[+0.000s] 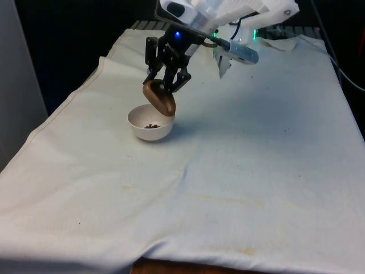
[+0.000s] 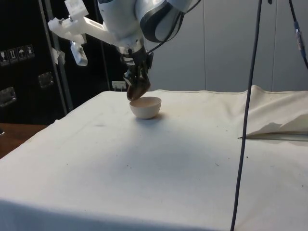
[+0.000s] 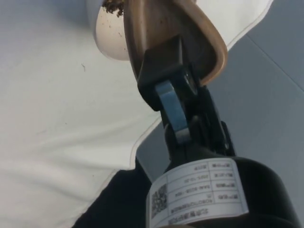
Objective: Pour the coffee beans from the cup into the bowl.
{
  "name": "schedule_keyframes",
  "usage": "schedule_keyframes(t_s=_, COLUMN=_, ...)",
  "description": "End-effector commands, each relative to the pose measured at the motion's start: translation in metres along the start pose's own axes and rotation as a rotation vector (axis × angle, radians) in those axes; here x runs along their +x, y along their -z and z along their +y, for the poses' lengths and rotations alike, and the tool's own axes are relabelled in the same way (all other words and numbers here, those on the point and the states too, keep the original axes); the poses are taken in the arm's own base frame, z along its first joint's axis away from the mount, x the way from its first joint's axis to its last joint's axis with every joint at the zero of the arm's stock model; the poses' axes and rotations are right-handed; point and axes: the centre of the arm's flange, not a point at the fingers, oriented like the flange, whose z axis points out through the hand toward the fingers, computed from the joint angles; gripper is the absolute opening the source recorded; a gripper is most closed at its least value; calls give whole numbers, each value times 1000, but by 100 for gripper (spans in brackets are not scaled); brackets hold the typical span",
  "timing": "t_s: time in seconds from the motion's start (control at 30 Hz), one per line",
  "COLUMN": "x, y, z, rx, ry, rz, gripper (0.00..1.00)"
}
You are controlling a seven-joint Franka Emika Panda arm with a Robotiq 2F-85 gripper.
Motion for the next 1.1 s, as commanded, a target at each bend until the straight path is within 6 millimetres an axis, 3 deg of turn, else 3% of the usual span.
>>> schedule_keyframes(t_s=0.0, x=0, y=-2, z=1, rx=25, ry=0, rz=-5, gripper=1)
schedule_keyframes(t_s=1.07, x=6, y=-21, z=14, rx=180, ry=-57, rz=-70, gripper=1)
